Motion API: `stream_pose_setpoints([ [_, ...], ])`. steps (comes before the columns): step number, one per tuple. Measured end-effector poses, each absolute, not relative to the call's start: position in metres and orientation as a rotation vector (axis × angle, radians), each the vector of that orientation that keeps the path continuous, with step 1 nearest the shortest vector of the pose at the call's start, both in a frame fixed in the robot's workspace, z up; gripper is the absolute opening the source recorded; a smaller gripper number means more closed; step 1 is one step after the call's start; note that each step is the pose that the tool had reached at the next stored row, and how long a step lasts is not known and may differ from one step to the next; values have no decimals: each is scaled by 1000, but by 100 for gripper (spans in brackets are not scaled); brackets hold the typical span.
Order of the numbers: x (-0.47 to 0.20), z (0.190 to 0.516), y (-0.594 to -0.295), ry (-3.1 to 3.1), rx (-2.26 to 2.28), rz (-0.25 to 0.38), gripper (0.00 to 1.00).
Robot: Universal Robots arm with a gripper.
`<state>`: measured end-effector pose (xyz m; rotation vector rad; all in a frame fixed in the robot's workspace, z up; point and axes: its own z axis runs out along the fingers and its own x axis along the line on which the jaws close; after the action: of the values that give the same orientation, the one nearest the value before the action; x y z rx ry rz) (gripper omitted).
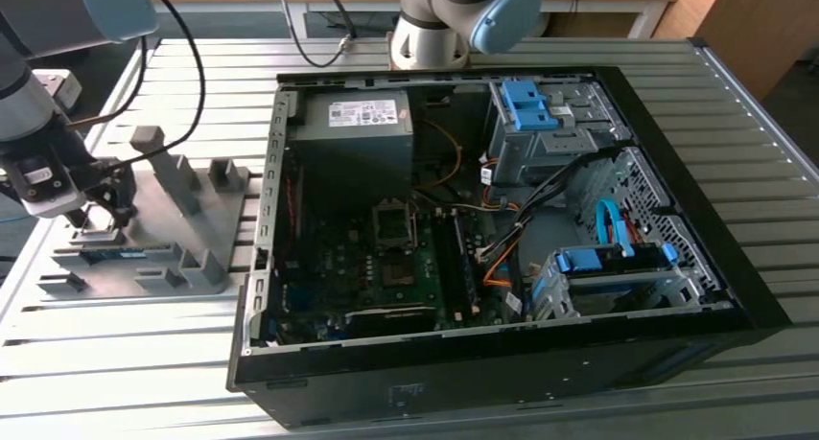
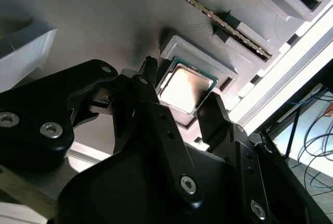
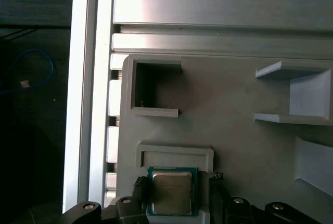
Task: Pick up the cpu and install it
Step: 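Pick up the cpu and move it towards the insertion slot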
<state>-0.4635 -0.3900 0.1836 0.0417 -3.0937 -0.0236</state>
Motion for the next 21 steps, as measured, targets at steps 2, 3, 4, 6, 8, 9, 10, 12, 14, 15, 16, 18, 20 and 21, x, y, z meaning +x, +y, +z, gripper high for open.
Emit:
stream_pose_setpoints([
  [2,-464,183,-390,-3094,42,-23,58],
  [3,-464,183,-390,-3094,42,-23,58],
  [4,-464,183,-390,-3093,42,-23,58],
  [6,-464,183,-390,-3094,42,-23,58],
  [8,-464,183,-390,-3101,42,-23,58],
  [9,-464,183,-390,-3105,42,-23,58],
  [10,-463,183,-390,-3107,42,-23,58],
  [12,-463,183,-390,-3108,42,-24,58],
  [14,-464,183,-390,-3108,42,-23,58],
  [15,-464,183,-390,-3108,42,-23,58],
  [16,-464,183,-390,-3109,42,-23,58],
  [18,-464,183,-390,-3109,42,-23,58],
  [20,-465,183,-390,-3112,42,-23,58],
  [21,-467,183,-390,-3116,42,-23,58],
])
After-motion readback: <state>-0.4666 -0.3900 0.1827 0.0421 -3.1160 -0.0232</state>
